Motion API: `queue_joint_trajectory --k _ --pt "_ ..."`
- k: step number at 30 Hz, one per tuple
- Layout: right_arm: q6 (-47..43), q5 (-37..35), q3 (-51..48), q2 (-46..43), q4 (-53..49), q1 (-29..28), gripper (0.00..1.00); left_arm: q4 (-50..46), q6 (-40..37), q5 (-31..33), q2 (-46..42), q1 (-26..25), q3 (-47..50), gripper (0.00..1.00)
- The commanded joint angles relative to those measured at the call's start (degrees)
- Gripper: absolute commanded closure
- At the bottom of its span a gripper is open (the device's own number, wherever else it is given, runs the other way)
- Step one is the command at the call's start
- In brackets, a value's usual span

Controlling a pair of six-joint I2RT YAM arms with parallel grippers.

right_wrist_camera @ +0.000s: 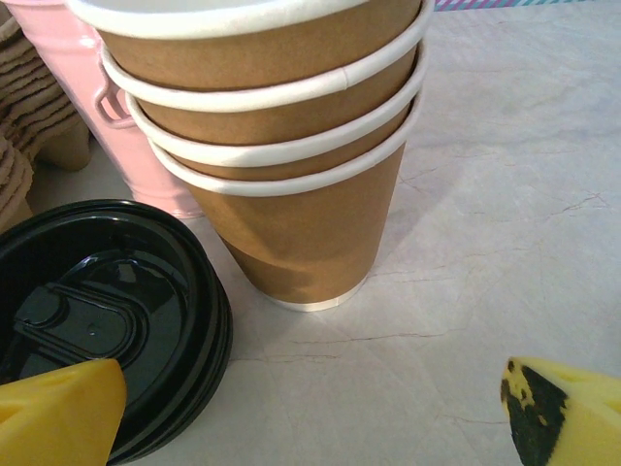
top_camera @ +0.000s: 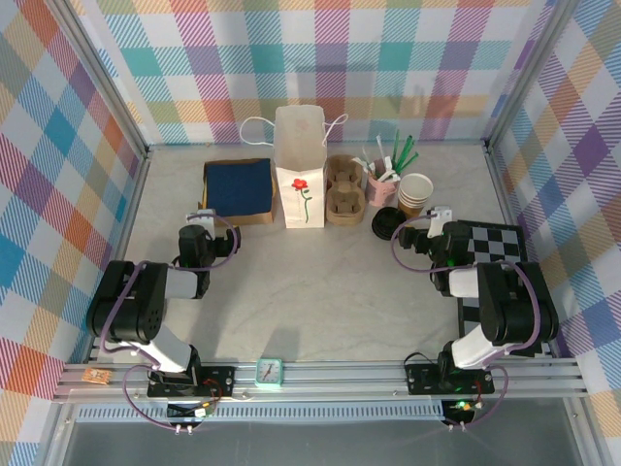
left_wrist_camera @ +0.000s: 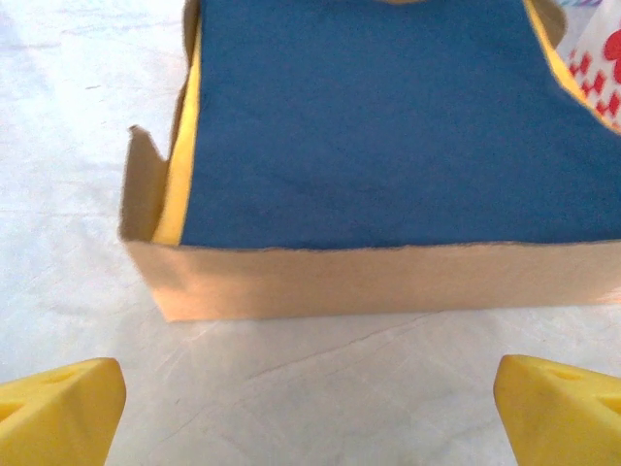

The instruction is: Pack the takeout coffee

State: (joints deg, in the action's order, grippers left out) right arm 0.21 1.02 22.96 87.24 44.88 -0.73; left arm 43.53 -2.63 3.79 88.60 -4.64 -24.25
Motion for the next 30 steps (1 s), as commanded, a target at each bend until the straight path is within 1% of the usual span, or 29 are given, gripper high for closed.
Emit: queue_joint_trajectory --k 1,3,4,7,9,11,12,13,14,15,16,17,18,19,20,22,24,27,28,30 --pt "-0.3 -1.9 1.7 -6.4 -5.9 -1.0 0.01 -11.6 -1.2 7.0 -7.6 -3.7 -4.5 0.05" --pt "-0.9 -2.2 1.8 -9.6 -8.3 -2.0 0.01 -14.3 -1.4 10.2 -9.4 -5.4 -5.4 0.06" --pt "-0.8 -3.0 1.7 -11.6 -11.1 -2.6 0.01 -14.8 -1.4 11.9 -10.3 -6.2 -5.5 0.06" --pt "0.7 -4.3 1.4 -18.2 -16.6 -3.8 0.01 -17.2 0.9 13.3 -13.9 -7.0 -6.1 0.06" --pt "2.8 -5.6 3.2 -22.5 -24.3 -3.9 0.01 -22.3 2.8 12.5 -16.3 -7.0 -8.3 0.01" --pt "4.9 -5.1 6.7 -25.8 -34.5 -3.8 0.01 -28.7 6.7 13.3 -17.9 -7.0 -11.8 0.00" --pt "6.9 -5.0 8.2 -27.0 -38.1 -3.8 0.01 -31.2 8.0 13.2 -18.3 -7.0 -13.2 0.00" --pt "11.6 -7.0 10.3 -28.6 -43.7 -3.8 0.01 -33.7 9.3 12.7 -18.6 -7.0 -14.4 0.00" --pt "19.5 -12.2 12.4 -30.4 -51.3 -3.8 0.01 -36.7 11.1 12.6 -18.6 -7.0 -16.0 0.00" --pt "26.5 -17.4 13.2 -31.9 -56.3 -3.6 0.01 -40.1 12.5 12.6 -18.3 -7.0 -17.7 0.00" --pt "28.0 -15.7 12.5 -33.8 -56.9 -2.5 0.01 -44.7 13.7 12.2 -18.0 -7.0 -20.0 0.00" --pt "25.8 -10.8 11.3 -35.7 -54.8 -2.0 0.01 -49.5 15.5 12.4 -17.6 -7.1 -22.3 0.00" --pt "25.0 -9.0 11.3 -36.9 -55.1 -2.1 0.00 -53.3 17.0 12.7 -17.2 -7.0 -24.1 0.00" --pt "24.9 -7.5 12.2 -37.2 -56.6 -2.0 0.00 -57.0 18.8 12.6 -16.9 -7.0 -25.8 0.00" --pt "24.0 -6.1 13.8 -36.6 -58.7 -2.0 0.02 -58.8 20.0 11.7 -16.8 -7.0 -26.8 0.00" --pt "22.8 -4.2 19.8 -32.3 -66.0 -2.0 0.01 -63.3 24.6 9.2 -17.6 -7.0 -27.6 0.00" --pt "21.5 -1.2 24.7 -28.3 -70.4 -2.0 0.01 -62.3 26.3 2.6 -18.8 -7.0 -26.3 0.00" --pt "21.7 0.8 31.2 -23.5 -76.5 -2.0 0.01 -58.0 29.6 -6.2 -20.8 -7.0 -23.1 0.00" --pt "22.1 1.1 33.6 -21.8 -78.3 -2.0 0.01 -57.0 30.6 -8.1 -21.6 -7.2 -22.2 0.00" --pt "22.4 1.4 38.4 -18.2 -82.6 -2.0 0.01 -57.2 32.1 -8.8 -22.8 -7.7 -21.2 0.00"
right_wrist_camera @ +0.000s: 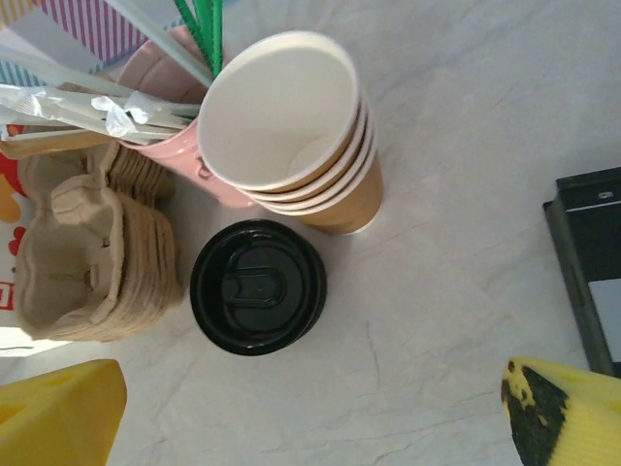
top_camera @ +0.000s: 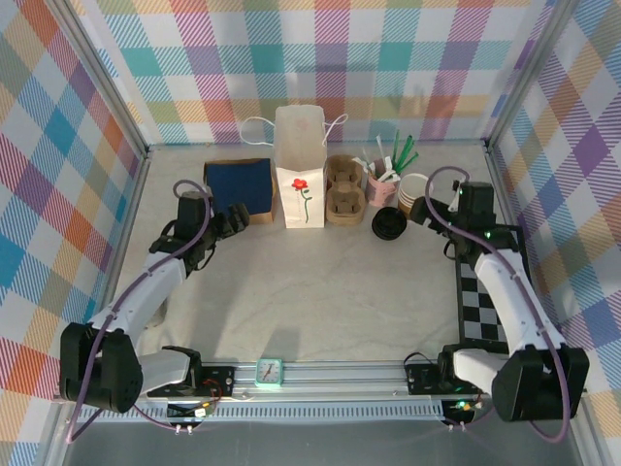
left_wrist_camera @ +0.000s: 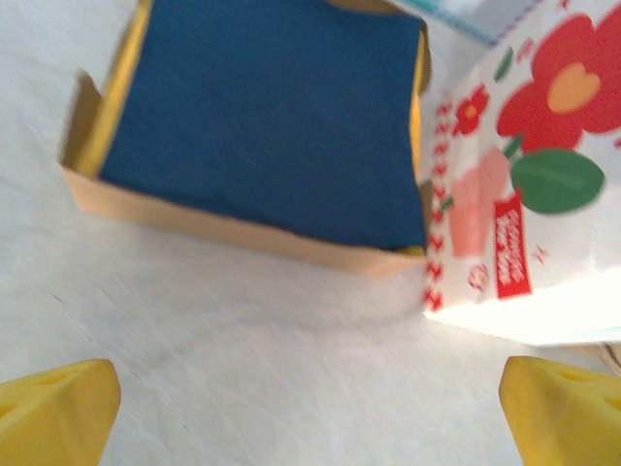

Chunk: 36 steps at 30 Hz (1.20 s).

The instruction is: Pack the takeout coffee

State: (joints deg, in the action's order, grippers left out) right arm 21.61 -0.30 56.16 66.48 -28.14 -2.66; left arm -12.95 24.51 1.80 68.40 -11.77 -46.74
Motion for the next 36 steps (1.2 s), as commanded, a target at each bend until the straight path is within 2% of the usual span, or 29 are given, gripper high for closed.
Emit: queue_joint_trajectory --k 1,6,8,16,23,36 --pt "1.4 2.6 7.9 4.6 -12.2 -0.1 0.01 -1.3 5.3 -6.9 -3.0 -0.9 1.6 0.00" --pt "2.8 1.6 22.4 15.5 -24.4 -0.1 0.01 -4.3 5.4 -4.6 -5.6 -4.7 3.9 0.02" --pt "2.9 1.0 25.2 17.6 -26.1 -0.1 0.00 -3.8 5.6 -3.8 -7.3 -6.6 5.8 0.02" --pt "2.4 -2.7 30.9 22.9 -28.1 0.0 0.10 -3.5 5.1 -3.1 -13.7 -11.8 10.5 0.03" --pt "2.0 -2.4 34.1 25.9 -28.3 0.2 0.12 -3.8 5.1 -3.8 -19.0 -12.2 12.5 0.04" --pt "2.5 0.7 37.1 32.8 -27.2 1.8 0.18 -5.2 6.7 -4.4 -22.0 -12.8 14.4 0.06"
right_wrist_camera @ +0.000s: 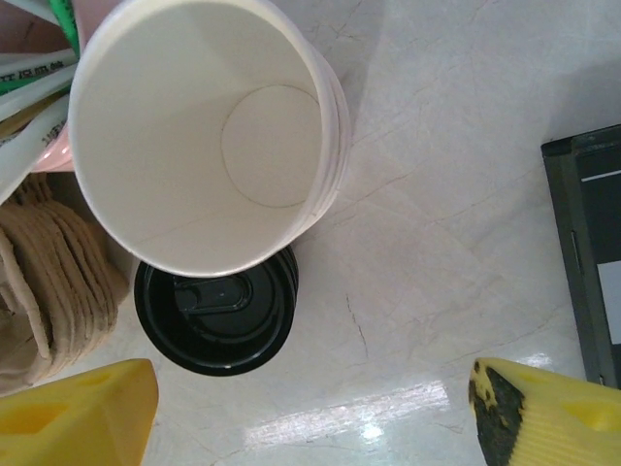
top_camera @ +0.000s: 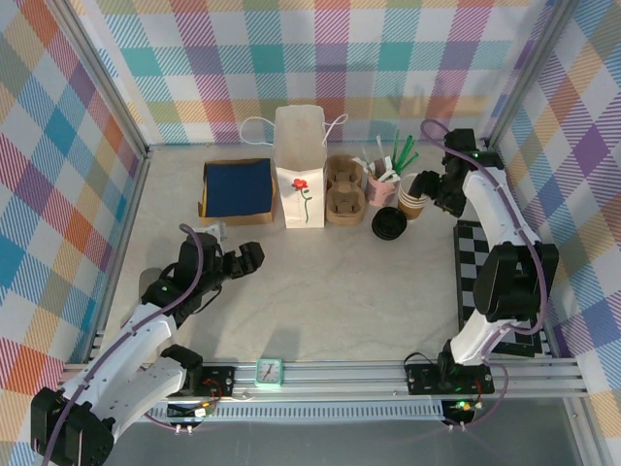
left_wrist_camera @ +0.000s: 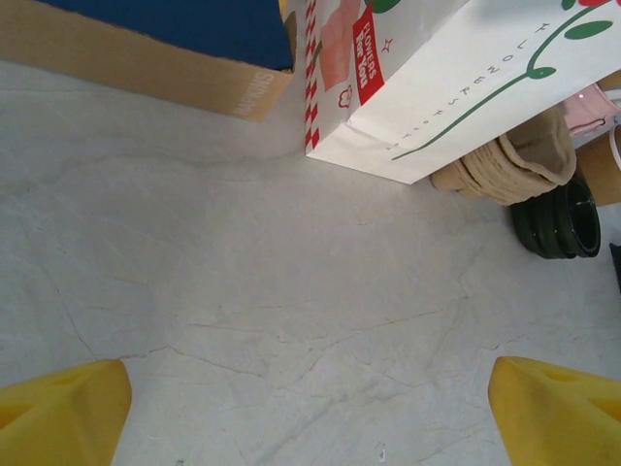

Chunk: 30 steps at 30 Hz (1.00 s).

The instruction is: Pack the takeout coffee

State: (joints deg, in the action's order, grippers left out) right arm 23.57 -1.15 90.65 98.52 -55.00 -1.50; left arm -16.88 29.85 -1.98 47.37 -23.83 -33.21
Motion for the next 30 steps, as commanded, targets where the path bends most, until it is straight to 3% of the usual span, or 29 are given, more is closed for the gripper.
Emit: queue_joint_trajectory --k 1,9,20,30 --pt "0.7 1.8 2.8 1.1 -0.4 0.8 0.18 -1.3 1.5 -0.8 -1.1 -0.8 1.0 0.06" --pt "0.7 1.9 4.9 3.8 -0.8 1.4 0.24 -1.5 1.9 -0.9 -1.6 -1.2 1.4 0.06" --pt "1.1 1.4 8.7 8.2 -1.1 1.5 0.43 -1.6 2.2 -0.3 -1.7 -1.5 2.1 0.07" --pt "1.4 0.5 11.7 11.3 -1.4 1.5 0.54 -1.7 2.3 0.4 -1.4 -1.5 1.9 0.08"
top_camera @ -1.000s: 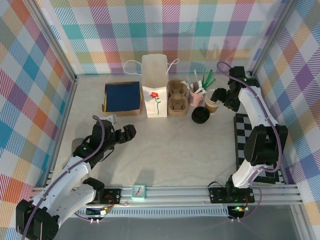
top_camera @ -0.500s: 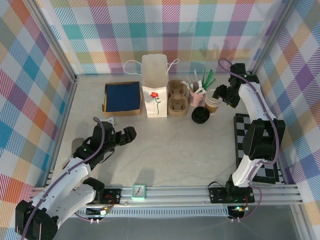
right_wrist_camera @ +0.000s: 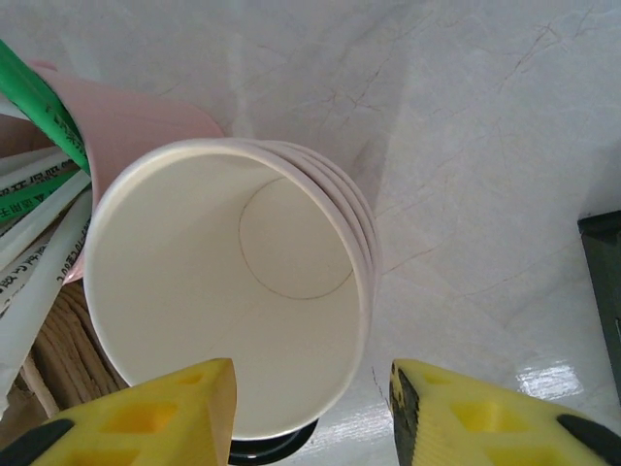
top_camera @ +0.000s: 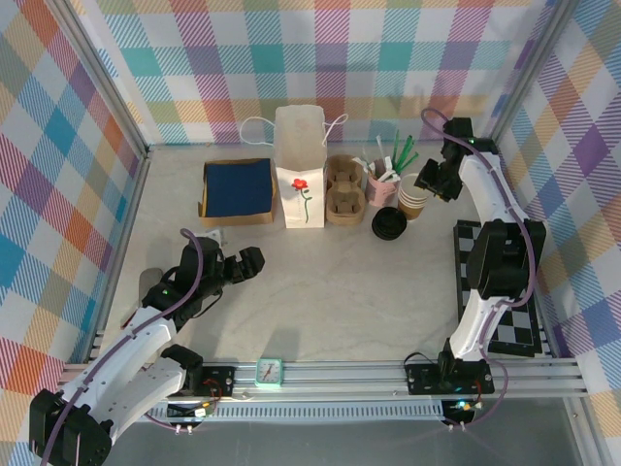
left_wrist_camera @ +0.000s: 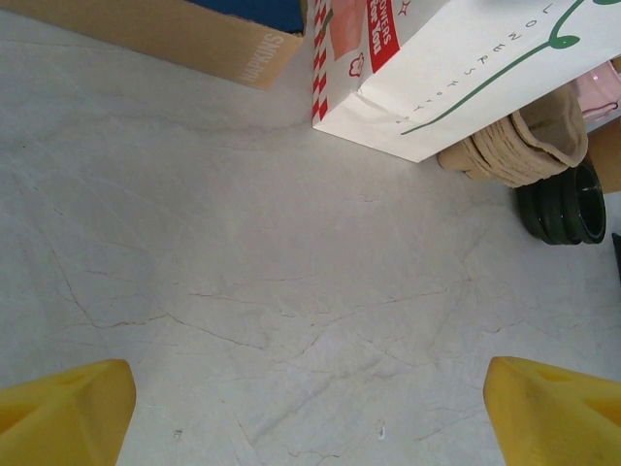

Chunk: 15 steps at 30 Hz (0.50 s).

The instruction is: Pack the takeout coffee

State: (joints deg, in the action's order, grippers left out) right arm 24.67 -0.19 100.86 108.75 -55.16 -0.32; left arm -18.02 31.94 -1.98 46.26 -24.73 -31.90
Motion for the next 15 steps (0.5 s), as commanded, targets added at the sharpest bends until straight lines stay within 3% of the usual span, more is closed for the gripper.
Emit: queue_joint_trajectory --k 1,15 --pt "0.2 -0.6 1.4 1.2 -1.2 0.3 0.54 -0.7 0.2 0.5 -0.3 -0.6 0.6 0.08" --pt "0.2 -1.1 2.4 3.4 -0.8 0.3 0.67 -0.1 0.2 0.9 1.6 -0.7 -0.2 0.09"
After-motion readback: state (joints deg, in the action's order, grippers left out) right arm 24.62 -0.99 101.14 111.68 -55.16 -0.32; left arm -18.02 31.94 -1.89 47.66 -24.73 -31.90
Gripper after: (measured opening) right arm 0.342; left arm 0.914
